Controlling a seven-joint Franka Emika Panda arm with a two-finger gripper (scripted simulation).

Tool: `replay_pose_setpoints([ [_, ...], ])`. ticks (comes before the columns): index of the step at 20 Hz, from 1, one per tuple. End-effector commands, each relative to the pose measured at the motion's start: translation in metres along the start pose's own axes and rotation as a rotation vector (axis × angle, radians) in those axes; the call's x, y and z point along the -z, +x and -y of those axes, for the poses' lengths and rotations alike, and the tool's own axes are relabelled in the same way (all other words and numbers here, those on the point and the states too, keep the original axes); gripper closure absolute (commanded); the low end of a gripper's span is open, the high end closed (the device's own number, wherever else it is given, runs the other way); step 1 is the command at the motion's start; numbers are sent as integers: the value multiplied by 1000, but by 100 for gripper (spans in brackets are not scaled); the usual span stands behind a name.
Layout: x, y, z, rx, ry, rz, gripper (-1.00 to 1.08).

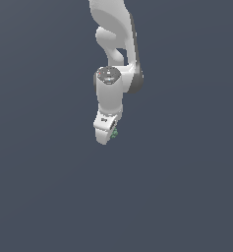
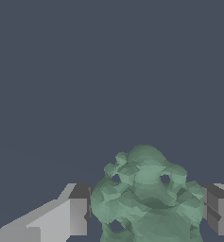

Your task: Pick up the object and move it to a goal position.

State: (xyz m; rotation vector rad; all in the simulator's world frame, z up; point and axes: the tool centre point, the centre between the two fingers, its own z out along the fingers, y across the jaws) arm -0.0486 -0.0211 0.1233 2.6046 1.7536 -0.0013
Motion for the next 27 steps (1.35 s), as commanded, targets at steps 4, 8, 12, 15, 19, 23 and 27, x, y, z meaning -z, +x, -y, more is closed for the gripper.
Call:
replay_pose_setpoints([
  [4,42,-37,12,0,0,0,108],
  [8,75,-65,20,0,0,-2,108],
  [12,104,-90,27,0,1,-4,108],
  [15,123,-105,32,0,1,-4,108],
  [19,142,-122,36,0,1,-4,108],
  [23,155,-133,38,0,1,-4,108],
  [27,159,-137,39,0,1,-3,108],
])
